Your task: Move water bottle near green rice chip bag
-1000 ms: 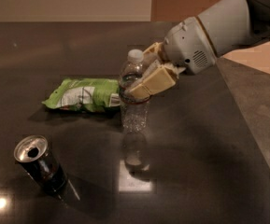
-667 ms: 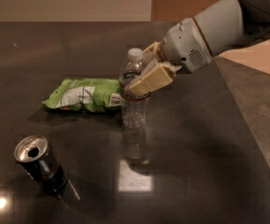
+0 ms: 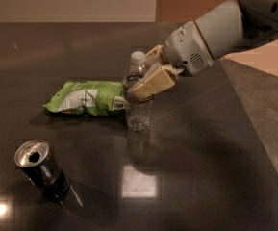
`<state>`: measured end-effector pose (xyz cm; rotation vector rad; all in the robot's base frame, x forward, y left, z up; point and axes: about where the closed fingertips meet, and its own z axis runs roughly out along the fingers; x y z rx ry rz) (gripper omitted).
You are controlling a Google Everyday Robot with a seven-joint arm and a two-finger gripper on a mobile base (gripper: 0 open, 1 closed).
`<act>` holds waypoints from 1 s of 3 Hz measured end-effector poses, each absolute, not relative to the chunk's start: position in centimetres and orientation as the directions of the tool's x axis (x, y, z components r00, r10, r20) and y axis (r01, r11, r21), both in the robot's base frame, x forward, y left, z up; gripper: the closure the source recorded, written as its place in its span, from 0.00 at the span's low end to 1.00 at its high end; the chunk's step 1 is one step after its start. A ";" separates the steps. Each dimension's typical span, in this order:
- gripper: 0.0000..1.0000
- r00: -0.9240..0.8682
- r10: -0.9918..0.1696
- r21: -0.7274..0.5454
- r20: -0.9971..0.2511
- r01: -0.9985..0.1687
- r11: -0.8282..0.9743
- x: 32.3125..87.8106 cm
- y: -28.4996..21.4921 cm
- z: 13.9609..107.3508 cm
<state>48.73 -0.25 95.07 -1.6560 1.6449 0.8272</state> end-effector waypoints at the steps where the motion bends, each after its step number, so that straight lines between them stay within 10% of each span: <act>1: 0.48 0.024 -0.590 -0.025 -0.807 -1.000 -0.007 48.8 -0.2 94.4; 3: 0.00 0.037 -0.578 -0.033 -0.815 -0.999 -0.017 48.6 0.1 94.2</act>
Offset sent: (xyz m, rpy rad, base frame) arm 0.0026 -0.0034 -0.0176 0.0370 -0.0140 0.0134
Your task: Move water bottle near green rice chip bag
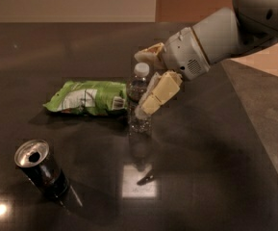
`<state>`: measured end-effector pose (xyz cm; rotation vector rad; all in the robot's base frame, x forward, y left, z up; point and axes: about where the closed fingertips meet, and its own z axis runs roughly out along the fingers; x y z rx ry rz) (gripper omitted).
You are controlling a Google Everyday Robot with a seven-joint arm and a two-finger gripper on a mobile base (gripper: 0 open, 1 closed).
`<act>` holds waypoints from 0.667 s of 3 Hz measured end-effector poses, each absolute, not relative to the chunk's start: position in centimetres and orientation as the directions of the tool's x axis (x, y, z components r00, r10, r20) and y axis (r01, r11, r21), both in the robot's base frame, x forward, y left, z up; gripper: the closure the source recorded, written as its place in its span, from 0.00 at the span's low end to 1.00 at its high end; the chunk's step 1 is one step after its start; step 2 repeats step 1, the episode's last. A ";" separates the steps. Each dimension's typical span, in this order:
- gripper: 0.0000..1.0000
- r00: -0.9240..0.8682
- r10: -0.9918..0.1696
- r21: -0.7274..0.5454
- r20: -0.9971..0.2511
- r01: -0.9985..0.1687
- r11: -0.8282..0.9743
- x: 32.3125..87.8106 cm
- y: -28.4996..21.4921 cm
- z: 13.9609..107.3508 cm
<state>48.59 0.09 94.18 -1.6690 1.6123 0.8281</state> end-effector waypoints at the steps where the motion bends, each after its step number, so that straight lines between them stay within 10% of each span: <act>1: 0.00 0.037 -0.578 -0.034 -0.815 -0.999 -0.017 48.6 0.1 94.2; 2: 0.00 0.037 -0.578 -0.034 -0.815 -0.999 -0.017 48.6 0.1 94.2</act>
Offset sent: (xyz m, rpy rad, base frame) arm 0.0000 0.0000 0.0000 0.0000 0.0000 0.0000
